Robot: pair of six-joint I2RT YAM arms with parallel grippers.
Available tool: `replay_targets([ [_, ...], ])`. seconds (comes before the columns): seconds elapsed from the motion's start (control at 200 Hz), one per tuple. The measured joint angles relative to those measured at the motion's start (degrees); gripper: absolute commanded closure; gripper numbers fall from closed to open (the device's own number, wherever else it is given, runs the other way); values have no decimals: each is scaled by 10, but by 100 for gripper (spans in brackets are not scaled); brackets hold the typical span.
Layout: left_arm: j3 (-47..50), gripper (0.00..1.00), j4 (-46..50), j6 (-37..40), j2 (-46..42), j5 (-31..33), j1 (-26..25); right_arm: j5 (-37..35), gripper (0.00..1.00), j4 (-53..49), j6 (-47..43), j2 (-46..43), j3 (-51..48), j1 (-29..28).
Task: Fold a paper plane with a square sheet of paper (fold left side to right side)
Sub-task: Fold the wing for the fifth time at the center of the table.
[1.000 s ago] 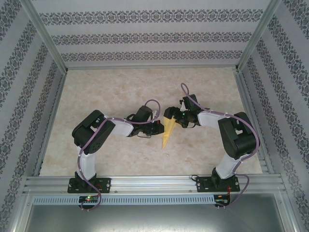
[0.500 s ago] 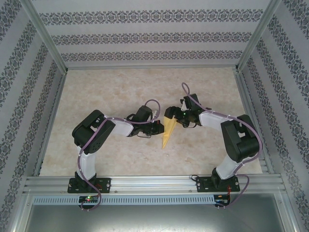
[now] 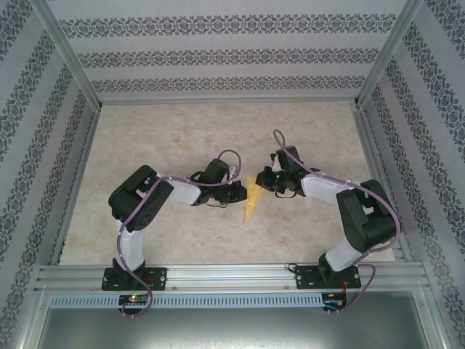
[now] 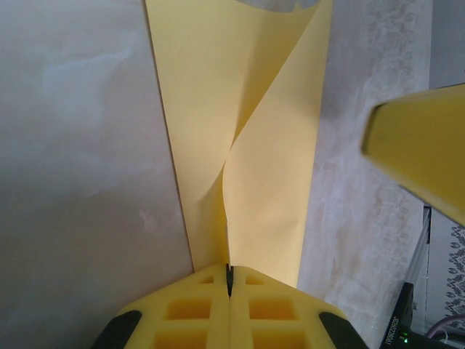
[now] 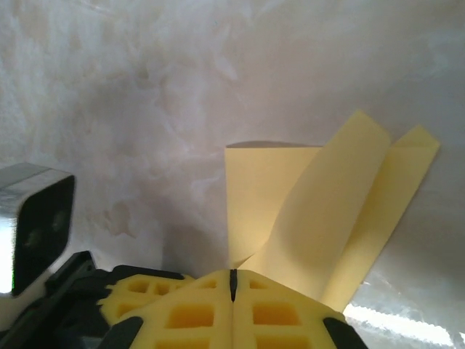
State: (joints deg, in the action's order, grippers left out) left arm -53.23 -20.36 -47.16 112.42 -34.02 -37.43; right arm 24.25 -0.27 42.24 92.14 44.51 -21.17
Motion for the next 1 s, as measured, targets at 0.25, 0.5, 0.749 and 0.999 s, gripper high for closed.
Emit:
replay_targets([
  [0.25, 0, 100, 0, 0, 0, 2, 0, 1, 100, 4, -2, 24, 0, -1],
  [0.5, -1, 100, 3, 0, 0, 4, 0, -7, 100, 5, -7, 35, 0, -1],
  [0.749, -1, 100, 3, 0, 0, 4, 0, -11, 100, 5, -16, 46, 0, -1],
  [0.999, -3, 100, 7, 0, 1, 4, 0, -13, 100, 4, -22, 56, 0, 0],
])
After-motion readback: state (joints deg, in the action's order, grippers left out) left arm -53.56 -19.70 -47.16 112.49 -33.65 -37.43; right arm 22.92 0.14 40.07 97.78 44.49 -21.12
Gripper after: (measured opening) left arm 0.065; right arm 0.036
